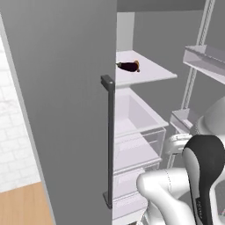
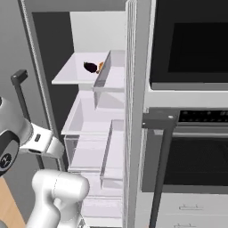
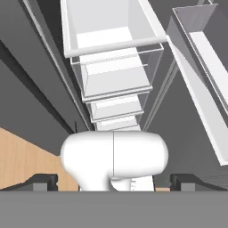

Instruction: Place one eggplant and one chicken drumstick in each tupperware on the nearby counter, to pack two identical lunches.

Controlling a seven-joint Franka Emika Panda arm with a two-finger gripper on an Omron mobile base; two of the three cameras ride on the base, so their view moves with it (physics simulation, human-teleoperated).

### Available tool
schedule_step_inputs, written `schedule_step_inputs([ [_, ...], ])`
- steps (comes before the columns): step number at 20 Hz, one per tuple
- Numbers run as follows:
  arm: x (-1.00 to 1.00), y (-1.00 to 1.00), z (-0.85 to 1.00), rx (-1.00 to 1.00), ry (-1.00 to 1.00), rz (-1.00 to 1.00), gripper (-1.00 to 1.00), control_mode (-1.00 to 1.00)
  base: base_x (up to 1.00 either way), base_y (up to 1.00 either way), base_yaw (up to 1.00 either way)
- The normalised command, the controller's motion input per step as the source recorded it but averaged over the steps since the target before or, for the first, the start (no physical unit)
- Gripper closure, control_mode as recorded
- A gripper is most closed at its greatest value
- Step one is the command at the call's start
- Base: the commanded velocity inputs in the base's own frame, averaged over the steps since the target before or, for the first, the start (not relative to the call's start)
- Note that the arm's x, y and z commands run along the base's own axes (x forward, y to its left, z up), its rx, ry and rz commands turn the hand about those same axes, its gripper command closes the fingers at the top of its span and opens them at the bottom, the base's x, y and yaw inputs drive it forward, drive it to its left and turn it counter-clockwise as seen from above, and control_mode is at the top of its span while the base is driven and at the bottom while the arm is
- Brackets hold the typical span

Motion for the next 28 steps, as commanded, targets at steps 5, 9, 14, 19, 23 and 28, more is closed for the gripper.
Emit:
schedule_step_inputs([
  [5, 0.00, 0.00, 0.00, 0.00, 0.00, 0.00, -1.00, 1.00, 0.53, 0.00, 0.00],
  [9, 0.00, 0.00, 0.00, 0.00, 0.00, 0.00, -1.00, 1.00, -0.01, -0.30, 0.00],
  [14, 0.00, 0.00, 0.00, 0.00, 0.00, 0.00, -1.00, 1.00, 0.00, -0.15, 0.00],
  [19, 0.00, 0.00, 0.00, 0.00, 0.00, 0.00, -1.00, 1.00, 0.00, 0.00, 0.00],
  [23, 0.00, 0.00, 0.00, 0.00, 0.00, 0.00, -1.00, 1.00, 0.00, 0.00, 0.00],
  [28, -0.05, 0.00, 0.64, -0.02, -0.29, 0.09, -1.00, -1.00, 0.00, 0.00, 0.00],
])
